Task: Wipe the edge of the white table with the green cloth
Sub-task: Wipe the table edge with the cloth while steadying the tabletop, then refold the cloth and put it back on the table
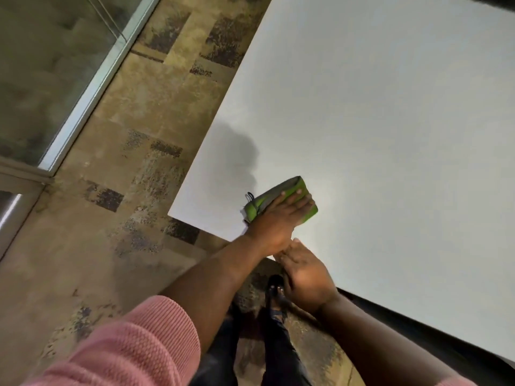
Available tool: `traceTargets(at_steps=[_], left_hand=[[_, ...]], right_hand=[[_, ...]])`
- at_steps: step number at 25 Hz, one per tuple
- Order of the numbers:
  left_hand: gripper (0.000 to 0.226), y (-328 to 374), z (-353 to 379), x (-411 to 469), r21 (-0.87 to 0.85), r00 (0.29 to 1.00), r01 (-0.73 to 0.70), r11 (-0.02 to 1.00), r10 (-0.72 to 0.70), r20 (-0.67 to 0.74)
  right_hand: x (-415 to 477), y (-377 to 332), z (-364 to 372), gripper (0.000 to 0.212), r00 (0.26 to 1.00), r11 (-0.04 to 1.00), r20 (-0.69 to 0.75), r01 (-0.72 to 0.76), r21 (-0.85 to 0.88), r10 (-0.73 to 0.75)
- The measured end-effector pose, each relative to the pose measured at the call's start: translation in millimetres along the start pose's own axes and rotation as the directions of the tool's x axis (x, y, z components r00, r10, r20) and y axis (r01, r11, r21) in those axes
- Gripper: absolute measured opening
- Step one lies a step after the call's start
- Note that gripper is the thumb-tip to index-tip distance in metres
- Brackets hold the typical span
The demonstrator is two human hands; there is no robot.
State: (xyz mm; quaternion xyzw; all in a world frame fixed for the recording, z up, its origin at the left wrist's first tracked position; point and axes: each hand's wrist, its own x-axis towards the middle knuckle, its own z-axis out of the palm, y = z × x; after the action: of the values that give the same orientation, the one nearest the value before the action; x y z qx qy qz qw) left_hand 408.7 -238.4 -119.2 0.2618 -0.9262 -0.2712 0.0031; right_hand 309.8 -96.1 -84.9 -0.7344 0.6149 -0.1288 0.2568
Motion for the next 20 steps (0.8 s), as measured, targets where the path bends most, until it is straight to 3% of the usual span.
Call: traceTargets(at_steps=[3,8,11,14,17,20], left_hand=[[0.071,5,-7,-23,0.031,0.996,-0.034,0.999,0.031,0.084],[0.089,11,-39,-56,0.175,0.943,-0.105,0.979,0.043,0.329],[0.085,3,-63,-75,0.25,0.896,-0.172,0.953,0.045,0.443],[0.084,-14,-84,-87,0.214,0.849,-0.215,0.953,0.074,0.523],[0.068,-29,-95,-96,0.224,0.91,-0.2,0.954,0.096,0.404],[0.06,-44,-103,-95,0.252,0.974,-0.03,0.967,-0.028,0.226]], right_hand=[[-5,-13,-31,0.039,0.996,0.997,0.083,-0.029,-0.072,0.035],[-14,-11,-78,0.036,0.948,0.942,-0.022,-0.318,-0.11,0.317],[-14,-9,-89,0.04,0.915,0.909,0.014,-0.398,-0.121,0.403],[3,-20,-84,0.041,0.888,0.885,-0.025,-0.459,-0.078,0.459],[24,-43,-73,0.039,0.873,0.876,-0.087,-0.482,-0.005,0.48],[48,-62,-60,0.04,0.859,0.865,-0.101,-0.501,0.033,0.502]])
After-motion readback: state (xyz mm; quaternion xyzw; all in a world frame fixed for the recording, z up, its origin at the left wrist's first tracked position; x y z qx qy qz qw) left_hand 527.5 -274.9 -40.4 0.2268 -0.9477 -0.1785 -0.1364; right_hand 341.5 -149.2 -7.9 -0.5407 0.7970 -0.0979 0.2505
